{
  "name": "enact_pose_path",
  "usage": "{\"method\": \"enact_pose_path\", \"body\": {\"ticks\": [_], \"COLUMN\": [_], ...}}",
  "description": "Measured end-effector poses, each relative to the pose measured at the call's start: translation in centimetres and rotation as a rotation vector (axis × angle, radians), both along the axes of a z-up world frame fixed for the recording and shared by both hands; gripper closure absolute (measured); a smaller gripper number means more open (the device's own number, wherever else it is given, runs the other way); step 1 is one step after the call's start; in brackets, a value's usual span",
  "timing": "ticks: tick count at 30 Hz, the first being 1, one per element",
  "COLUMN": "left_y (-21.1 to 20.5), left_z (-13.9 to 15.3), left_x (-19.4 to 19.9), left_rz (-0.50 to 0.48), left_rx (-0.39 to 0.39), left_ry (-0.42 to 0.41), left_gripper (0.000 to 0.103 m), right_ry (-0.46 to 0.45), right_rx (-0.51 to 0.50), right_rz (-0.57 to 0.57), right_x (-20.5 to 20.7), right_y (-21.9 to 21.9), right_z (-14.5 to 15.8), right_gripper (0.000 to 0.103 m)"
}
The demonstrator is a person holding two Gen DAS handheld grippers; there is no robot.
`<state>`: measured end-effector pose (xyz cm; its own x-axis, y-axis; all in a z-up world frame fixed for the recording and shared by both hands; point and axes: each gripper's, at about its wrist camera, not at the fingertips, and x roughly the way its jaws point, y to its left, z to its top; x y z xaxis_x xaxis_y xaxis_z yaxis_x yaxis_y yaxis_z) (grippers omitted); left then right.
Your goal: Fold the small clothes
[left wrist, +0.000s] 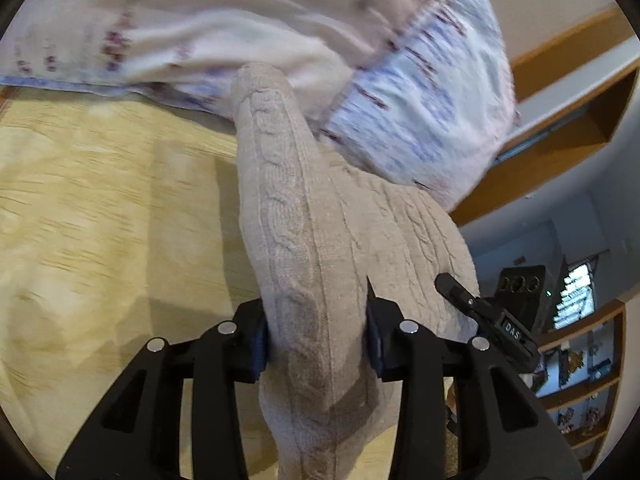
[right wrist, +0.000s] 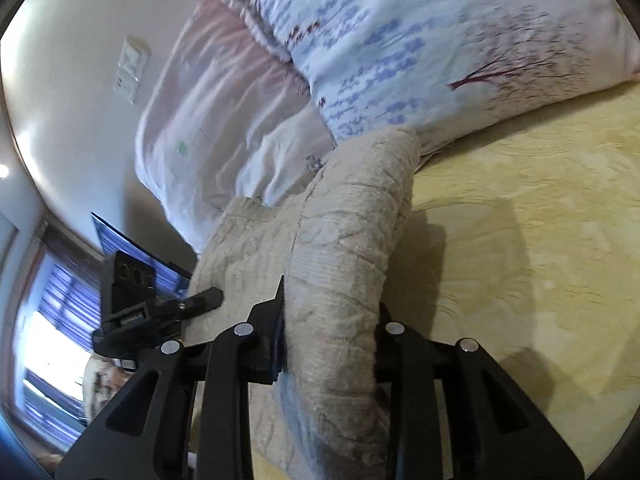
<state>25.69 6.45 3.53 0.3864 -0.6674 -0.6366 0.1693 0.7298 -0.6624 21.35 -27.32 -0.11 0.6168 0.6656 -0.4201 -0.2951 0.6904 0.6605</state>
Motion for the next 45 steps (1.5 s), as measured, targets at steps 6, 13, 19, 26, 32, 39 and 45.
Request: {"method": "enact_pose_path", "body": {"ticks": [6,13,19,26,32,39,45], "left_y": [2.8,3.7,1.0,-1.9,-1.1,-0.4,-1.0], "left_z": [-4.3,-0.7,3.0,2.7,1.1,0.4,-2.1], "left_x": [1.4,-1.5,-6.7,-8.4,-9.3,-10.6,-10.2], "left_rz": [0.082,0.140,0.068,0.057,0.089,0.129,0.122], "left_rx": [-0.052,0.048,0.170,0.332,0.388,0.428,0.486], "left_ry": [0.105,-0.051,-0.261,-0.297,-0.255,-0.245,-0.173], "left_gripper": [0.054,0.044,0.034,0.027,0.027,0.023,0.021], "right_ry": [0.147,0.102,0.034,0.040,-0.029,-0.203,-0.101], "right_rx": [0.009,0.039,-0.003,-0.201,-0.243,-0.350,-0.563], "right_rz": [-0.064,-0.101,-0.099,-0.234,-0.276,-0.118,-0.071], "right_x": [2.2,0.4,-0.3,0.9,-1.9,-7.2,-6.1], "right_y": [0.9,-2.2,-2.0,-1.1,-1.7,1.9,4.9], "right_z": [-3.7,-1.9,-1.6,-1.8,0.1,1.8,-2.1], "right_gripper": [0.067,0.062,0.091,0.094,0.080,0.074,0.074]}}
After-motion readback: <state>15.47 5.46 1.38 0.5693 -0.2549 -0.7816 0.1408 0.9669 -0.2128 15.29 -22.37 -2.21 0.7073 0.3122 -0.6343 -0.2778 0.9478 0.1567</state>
